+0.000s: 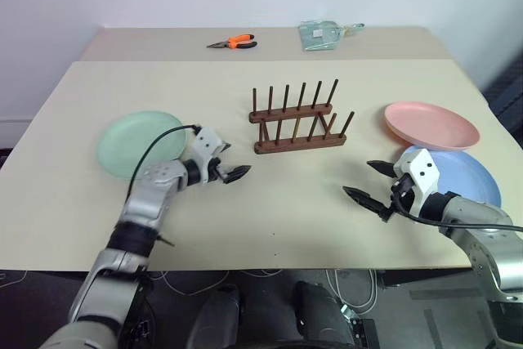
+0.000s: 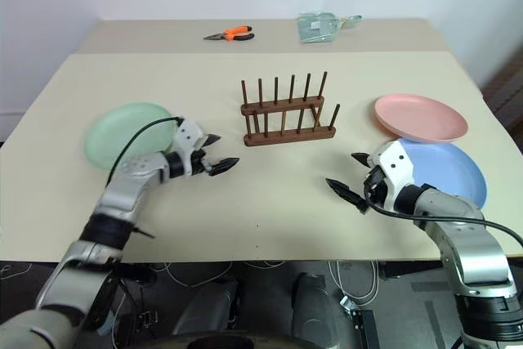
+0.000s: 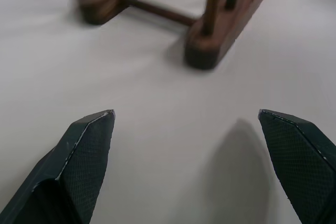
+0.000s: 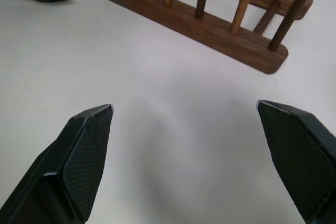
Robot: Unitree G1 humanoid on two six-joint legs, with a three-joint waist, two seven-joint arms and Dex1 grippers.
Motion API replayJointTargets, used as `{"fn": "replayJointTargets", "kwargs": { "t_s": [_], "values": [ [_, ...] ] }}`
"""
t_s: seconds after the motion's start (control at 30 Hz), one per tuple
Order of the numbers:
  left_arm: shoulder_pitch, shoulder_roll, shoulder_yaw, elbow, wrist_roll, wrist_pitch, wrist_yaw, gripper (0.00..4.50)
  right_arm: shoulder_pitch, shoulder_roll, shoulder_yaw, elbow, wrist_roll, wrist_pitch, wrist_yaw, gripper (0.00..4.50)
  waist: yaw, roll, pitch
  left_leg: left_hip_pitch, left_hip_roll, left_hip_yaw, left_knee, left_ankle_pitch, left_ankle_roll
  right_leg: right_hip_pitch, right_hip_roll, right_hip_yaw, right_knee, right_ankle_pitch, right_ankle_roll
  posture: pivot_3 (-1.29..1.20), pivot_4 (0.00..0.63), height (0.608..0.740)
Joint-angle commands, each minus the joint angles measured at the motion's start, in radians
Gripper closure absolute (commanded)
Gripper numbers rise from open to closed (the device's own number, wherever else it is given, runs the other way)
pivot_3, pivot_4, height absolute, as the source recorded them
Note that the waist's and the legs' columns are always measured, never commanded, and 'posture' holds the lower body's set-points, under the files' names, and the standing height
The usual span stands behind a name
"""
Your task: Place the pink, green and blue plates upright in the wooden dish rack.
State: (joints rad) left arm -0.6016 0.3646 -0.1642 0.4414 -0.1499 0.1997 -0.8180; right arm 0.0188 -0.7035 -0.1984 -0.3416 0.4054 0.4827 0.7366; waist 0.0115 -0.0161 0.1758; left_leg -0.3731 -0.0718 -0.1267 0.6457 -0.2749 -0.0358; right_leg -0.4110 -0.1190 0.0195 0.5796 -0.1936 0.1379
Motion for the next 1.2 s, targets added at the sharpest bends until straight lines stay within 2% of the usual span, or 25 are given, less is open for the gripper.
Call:
{"fn": "replayJointTargets", "kwargs": {
  "t_s": [0.03,0.07,0.13,0.2,0.33,0.37,0.53,0.7,0.8,0.97,1.03,1.07,1.13,1.2],
  "values": [
    [-0.127,-0.055,-0.043,0.204,0.050,-0.102,-0.065,0.00,0.033,0.018,-0.037,-0.083,0.013,0.003,-0.038,0.03,0.000,0.000,0.000,0.000,0.000,0.000,0.000,0.000,0.000,0.000,0.000,0.000,0.000,0.000,0.000,0.00,0.150,0.740],
    [-0.165,-0.074,-0.054,0.277,0.070,-0.130,-0.070,0.00,0.049,0.025,-0.035,-0.098,0.010,0.003,-0.049,0.03,0.002,0.000,0.000,0.000,0.000,0.000,0.000,0.000,0.000,0.000,0.000,0.000,0.000,-0.001,0.001,0.00,0.150,0.740],
    [-0.240,-0.126,-0.063,0.427,0.111,-0.193,-0.026,0.53,0.081,0.038,-0.042,-0.121,0.010,-0.001,-0.063,0.00,0.002,0.000,0.000,0.000,0.000,0.000,0.000,0.000,0.000,0.000,0.000,0.000,0.000,-0.002,0.003,0.00,0.150,0.740],
    [-0.275,-0.154,-0.060,0.504,0.128,-0.237,-0.021,1.38,0.098,0.044,-0.047,-0.138,0.011,-0.003,-0.074,0.00,0.003,-0.001,0.000,0.000,0.000,0.000,0.000,0.000,0.000,0.001,0.000,-0.001,0.000,-0.002,0.005,0.00,0.150,0.740],
    [-0.287,-0.170,-0.047,0.554,0.136,-0.299,-0.048,3.40,0.110,0.051,-0.042,-0.143,0.000,-0.011,-0.089,0.00,0.001,-0.001,0.000,0.000,0.000,0.000,0.000,0.000,0.001,0.001,0.000,0.000,0.000,-0.002,0.006,0.00,0.150,0.740],
    [-0.283,-0.173,-0.044,0.551,0.138,-0.317,-0.055,3.74,0.113,0.049,-0.041,-0.142,-0.003,-0.015,-0.088,0.00,0.001,-0.001,0.000,0.001,0.000,-0.001,0.001,0.000,0.001,0.001,0.000,-0.001,0.000,-0.002,0.006,0.00,0.150,0.740],
    [-0.229,-0.175,-0.039,0.426,0.098,-0.362,-0.175,3.72,0.145,0.016,-0.064,-0.148,0.008,-0.004,-0.060,0.00,0.002,-0.001,0.000,0.000,0.000,-0.001,0.000,0.000,0.001,0.001,0.000,0.000,0.000,-0.002,0.006,0.00,0.150,0.740],
    [-0.125,-0.106,-0.094,0.190,0.085,-0.340,-0.381,3.72,0.226,-0.061,-0.118,-0.155,0.034,0.013,0.026,0.00,0.002,-0.001,0.000,0.000,0.000,-0.001,0.000,-0.001,0.001,0.001,0.000,0.000,0.000,0.000,0.003,0.00,0.150,0.740],
    [-0.092,-0.060,-0.109,0.118,0.084,-0.297,-0.451,3.72,0.247,-0.077,-0.142,-0.140,0.032,0.008,0.044,0.00,0.000,-0.001,0.000,0.000,0.000,-0.001,0.000,-0.001,0.001,0.001,0.000,0.000,0.000,0.000,0.003,0.00,0.150,0.740],
    [-0.070,-0.016,-0.101,0.113,0.136,-0.269,-0.376,1.26,0.253,-0.077,-0.154,-0.134,0.026,0.010,0.056,0.00,0.002,-0.001,0.000,0.000,0.000,-0.001,0.001,-0.001,0.001,0.001,0.000,0.000,0.000,-0.002,0.006,0.00,0.150,0.740],
    [-0.053,0.004,-0.091,0.097,0.142,-0.235,-0.334,0.26,0.252,-0.078,-0.153,-0.139,0.031,0.017,0.063,0.56,0.002,-0.001,0.000,0.000,0.000,-0.001,0.001,-0.001,0.001,0.001,0.000,0.000,0.000,-0.002,0.006,0.00,0.150,0.740],
    [-0.033,0.022,-0.082,0.071,0.132,-0.217,-0.328,0.24,0.250,-0.078,-0.148,-0.143,0.038,0.026,0.068,0.91,0.002,-0.001,0.000,0.000,0.000,-0.001,0.001,-0.001,0.001,0.001,0.000,0.000,0.000,-0.002,0.006,0.00,0.150,0.740],
    [0.036,0.068,-0.059,-0.036,0.094,-0.139,-0.342,0.52,0.265,-0.084,-0.124,-0.169,0.035,0.033,0.084,1.81,-0.005,0.000,-0.001,0.001,0.001,-0.001,0.000,-0.001,0.001,0.001,0.000,0.000,0.000,-0.002,0.006,0.00,0.150,0.740],
    [0.123,0.118,-0.055,-0.194,0.043,-0.032,-0.375,1.42,0.264,-0.078,-0.090,-0.178,0.014,0.033,0.076,2.93,-0.011,0.001,-0.001,0.002,0.001,-0.001,-0.001,-0.001,0.002,0.001,0.000,0.000,0.001,-0.002,0.006,0.00,0.150,0.740]
  ]
}}
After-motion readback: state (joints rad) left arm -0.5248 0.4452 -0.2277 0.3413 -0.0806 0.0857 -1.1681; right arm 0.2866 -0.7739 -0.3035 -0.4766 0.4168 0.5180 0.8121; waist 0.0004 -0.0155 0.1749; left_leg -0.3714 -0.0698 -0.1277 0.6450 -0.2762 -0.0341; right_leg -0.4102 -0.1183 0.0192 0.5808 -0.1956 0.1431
